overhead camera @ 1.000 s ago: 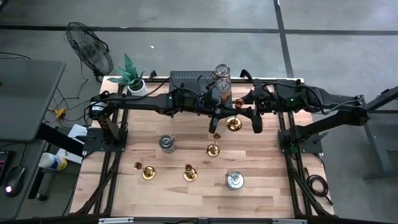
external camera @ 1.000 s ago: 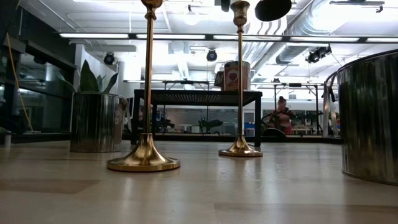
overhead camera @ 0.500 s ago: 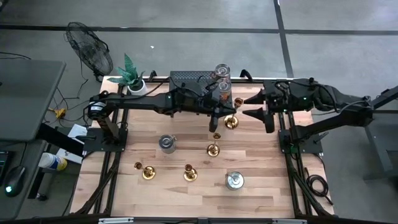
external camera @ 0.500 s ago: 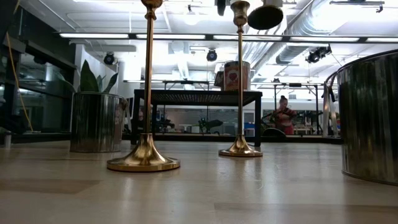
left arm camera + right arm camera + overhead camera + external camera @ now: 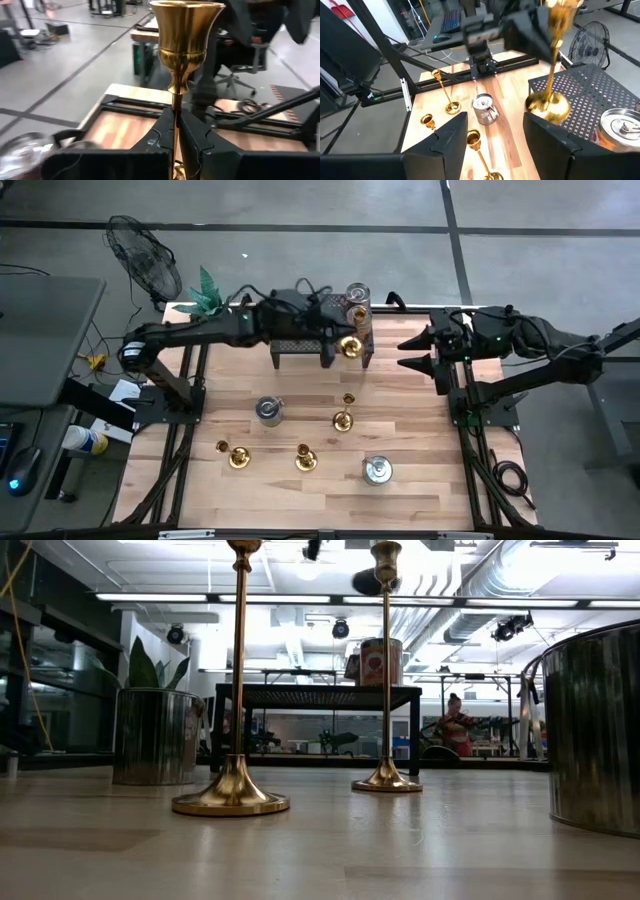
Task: Pick & Place candle stick holders
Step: Put the gold candle holder on the shelf
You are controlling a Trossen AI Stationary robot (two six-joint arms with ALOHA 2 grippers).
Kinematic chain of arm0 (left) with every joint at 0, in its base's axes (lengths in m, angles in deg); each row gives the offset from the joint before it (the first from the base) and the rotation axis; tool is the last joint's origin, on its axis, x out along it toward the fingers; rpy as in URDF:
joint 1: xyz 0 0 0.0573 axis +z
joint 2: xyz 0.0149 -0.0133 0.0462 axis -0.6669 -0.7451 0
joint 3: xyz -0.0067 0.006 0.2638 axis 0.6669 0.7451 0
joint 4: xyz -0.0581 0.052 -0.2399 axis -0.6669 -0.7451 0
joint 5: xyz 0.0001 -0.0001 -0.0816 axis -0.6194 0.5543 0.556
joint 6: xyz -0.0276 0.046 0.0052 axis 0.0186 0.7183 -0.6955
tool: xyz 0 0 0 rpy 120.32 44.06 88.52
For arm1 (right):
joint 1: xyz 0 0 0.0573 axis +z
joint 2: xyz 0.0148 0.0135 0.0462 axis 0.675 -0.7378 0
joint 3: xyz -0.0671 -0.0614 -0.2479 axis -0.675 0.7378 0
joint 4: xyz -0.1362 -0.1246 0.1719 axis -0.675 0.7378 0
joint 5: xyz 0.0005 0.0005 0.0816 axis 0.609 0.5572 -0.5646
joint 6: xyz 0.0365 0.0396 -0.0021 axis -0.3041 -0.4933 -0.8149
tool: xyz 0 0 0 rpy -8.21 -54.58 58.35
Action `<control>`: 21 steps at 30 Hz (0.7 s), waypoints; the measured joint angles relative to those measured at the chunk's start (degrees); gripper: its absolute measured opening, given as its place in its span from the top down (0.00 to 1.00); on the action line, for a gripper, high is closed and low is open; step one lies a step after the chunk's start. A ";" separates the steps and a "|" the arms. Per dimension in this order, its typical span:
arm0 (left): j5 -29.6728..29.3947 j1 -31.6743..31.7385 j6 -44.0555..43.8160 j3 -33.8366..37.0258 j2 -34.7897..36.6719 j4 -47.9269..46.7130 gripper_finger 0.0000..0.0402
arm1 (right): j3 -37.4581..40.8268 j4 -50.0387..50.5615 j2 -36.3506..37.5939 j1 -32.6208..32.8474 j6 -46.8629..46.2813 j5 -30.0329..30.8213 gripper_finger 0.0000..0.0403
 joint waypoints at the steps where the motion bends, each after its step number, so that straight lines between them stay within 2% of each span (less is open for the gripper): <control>1: -0.29 0.57 0.56 -0.01 0.76 -1.35 1.00 | 0.00 0.13 0.00 0.00 0.00 -0.04 0.54; 11: -0.86 7.15 3.57 -0.01 5.28 -11.80 1.00 | 0.00 1.81 0.00 0.00 -0.46 -0.23 0.55; 21: 0.36 13.54 3.77 1.84 5.34 -13.35 1.00 | 0.00 1.77 0.00 0.00 -0.46 0.36 0.55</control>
